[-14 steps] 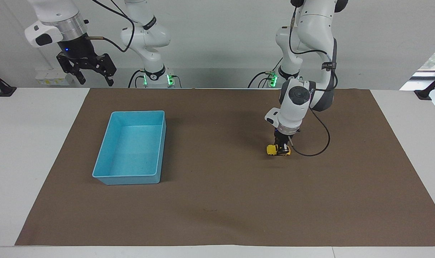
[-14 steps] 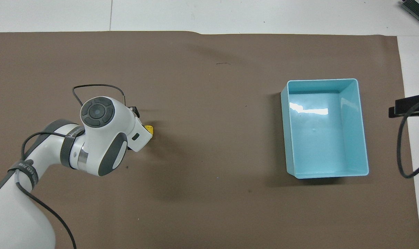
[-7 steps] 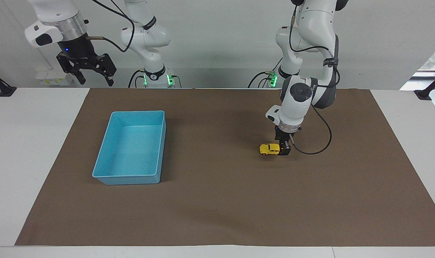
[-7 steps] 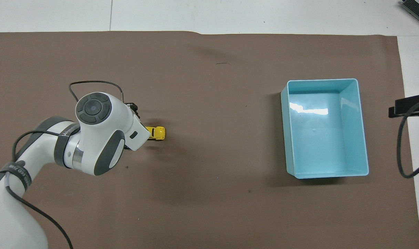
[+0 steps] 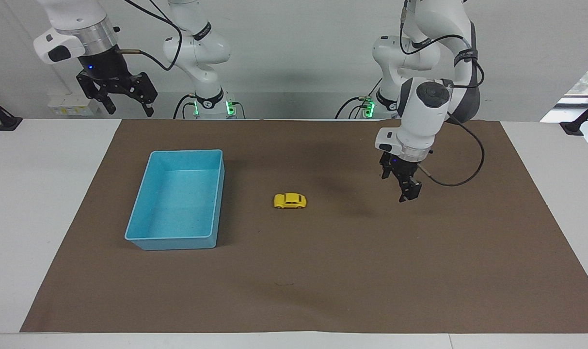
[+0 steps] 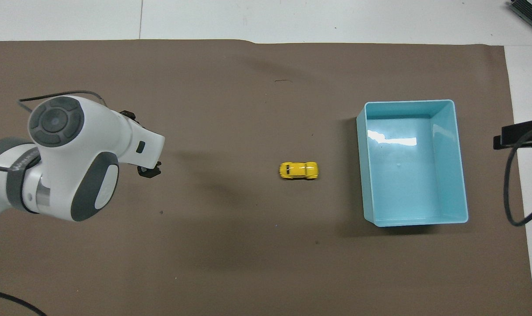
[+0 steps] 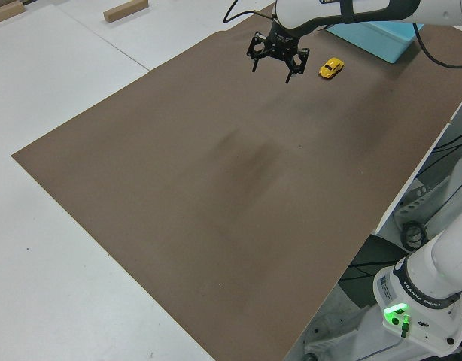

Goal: Wind up and store yellow beetle car
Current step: 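Release the car and raise the left gripper away from it, then reach the right gripper toward the car beside the blue bin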

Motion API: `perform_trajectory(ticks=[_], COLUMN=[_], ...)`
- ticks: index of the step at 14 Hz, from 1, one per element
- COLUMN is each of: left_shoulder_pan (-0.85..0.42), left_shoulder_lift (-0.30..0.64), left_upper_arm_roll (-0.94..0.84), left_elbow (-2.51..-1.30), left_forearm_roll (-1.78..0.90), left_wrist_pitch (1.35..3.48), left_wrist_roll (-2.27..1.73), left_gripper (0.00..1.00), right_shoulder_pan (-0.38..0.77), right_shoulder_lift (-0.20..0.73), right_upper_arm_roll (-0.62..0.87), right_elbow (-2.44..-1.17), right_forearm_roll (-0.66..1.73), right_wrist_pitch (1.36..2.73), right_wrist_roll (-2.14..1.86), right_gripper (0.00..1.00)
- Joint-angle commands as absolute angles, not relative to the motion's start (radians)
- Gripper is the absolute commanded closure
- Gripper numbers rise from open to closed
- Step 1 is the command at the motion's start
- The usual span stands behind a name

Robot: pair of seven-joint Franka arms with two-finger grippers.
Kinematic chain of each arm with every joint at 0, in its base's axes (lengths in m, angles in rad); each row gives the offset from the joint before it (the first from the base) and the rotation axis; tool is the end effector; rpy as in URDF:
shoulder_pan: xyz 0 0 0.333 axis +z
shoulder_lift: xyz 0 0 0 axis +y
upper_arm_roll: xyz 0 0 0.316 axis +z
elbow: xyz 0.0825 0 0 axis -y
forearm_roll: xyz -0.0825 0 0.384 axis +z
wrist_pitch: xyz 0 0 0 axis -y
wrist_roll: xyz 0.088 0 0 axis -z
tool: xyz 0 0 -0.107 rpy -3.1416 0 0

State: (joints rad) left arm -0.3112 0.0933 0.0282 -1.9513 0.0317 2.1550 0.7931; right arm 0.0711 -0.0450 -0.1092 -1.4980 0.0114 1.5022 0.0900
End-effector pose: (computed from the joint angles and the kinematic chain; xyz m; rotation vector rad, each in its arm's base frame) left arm 0.5670 -0.1639 0.4415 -2.6327 1.6004 -0.1531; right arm 0.5327 -0.0206 0.6768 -3.1169 0.1983 -0.0757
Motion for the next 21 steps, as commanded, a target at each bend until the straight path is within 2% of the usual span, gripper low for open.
perform_trajectory(ticks=[1, 8, 14, 21], left_shoulder_pan=[-0.232, -0.095, -0.086, -0.077], left_shoulder_lift=[0.092, 0.081, 0.081, 0.063], left_upper_arm_roll=[0.018, 0.021, 0.029, 0.028], left_elbow=[-1.863, -1.62, -1.451, -1.467], left_forearm_roll=[0.051, -0.004, 0.003, -0.006], left_wrist_pitch=[2.059, 1.757, 1.493, 1.516], left_wrist_roll=[0.572, 0.148, 0.049, 0.048], left_gripper=[0.0, 0.0, 0.0, 0.0], right_shoulder_pan=[0.061, 0.071, 0.096, 0.242], right_shoulder_lift=[-0.061, -0.066, -0.084, -0.11], right_upper_arm_roll=[-0.114, -0.103, -0.1, -0.1], right_elbow=[-1.508, -1.512, -1.54, -1.654], right_forearm_roll=[0.017, 0.023, 0.023, 0.015], right_wrist_pitch=[1.488, 1.491, 1.491, 1.54], right_wrist_roll=[0.061, 0.004, -0.285, -0.82], right_gripper=[0.0, 0.0, 0.0, 0.0])
